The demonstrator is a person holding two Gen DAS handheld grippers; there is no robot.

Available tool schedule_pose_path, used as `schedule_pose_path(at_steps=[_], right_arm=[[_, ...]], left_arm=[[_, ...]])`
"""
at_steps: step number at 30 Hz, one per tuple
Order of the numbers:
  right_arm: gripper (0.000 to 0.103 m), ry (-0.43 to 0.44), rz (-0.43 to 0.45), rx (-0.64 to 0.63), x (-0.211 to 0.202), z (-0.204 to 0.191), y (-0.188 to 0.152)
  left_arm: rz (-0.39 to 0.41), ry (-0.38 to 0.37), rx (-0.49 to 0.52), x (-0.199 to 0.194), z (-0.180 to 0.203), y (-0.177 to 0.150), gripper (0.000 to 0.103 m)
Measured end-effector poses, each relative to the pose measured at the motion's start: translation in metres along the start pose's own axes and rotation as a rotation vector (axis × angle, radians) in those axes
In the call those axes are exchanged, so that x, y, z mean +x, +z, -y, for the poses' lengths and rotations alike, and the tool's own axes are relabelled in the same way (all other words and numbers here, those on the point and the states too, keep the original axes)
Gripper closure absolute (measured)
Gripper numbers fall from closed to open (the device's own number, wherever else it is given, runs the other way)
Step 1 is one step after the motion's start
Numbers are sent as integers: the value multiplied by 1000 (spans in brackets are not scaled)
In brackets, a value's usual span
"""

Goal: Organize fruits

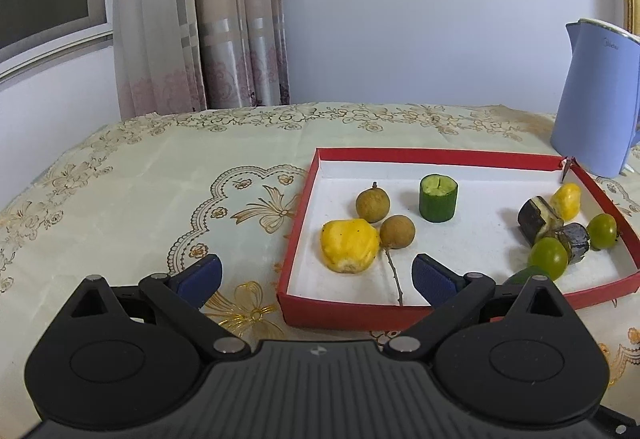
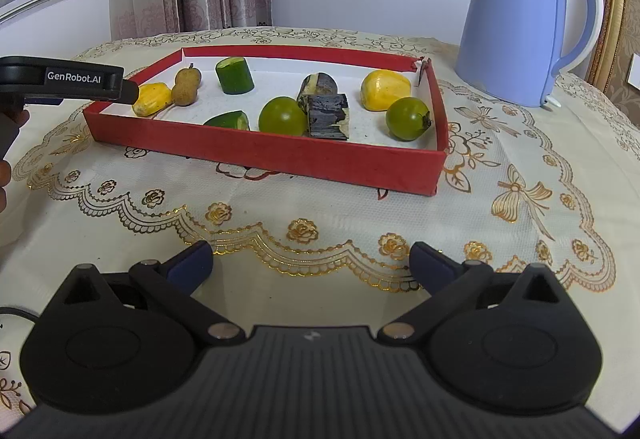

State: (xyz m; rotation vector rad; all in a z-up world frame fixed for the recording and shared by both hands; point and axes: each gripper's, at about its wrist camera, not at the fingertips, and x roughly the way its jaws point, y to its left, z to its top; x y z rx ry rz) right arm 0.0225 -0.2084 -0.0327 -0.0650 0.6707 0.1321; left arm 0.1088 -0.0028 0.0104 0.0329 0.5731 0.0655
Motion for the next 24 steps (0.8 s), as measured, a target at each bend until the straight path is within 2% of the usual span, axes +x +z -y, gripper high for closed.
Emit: schedule_pose_path(at_steps=[24], right_arm=[[0,0,0,0,0,0,0]], left_arm=[[-22,-17,4,5,1,0,1]])
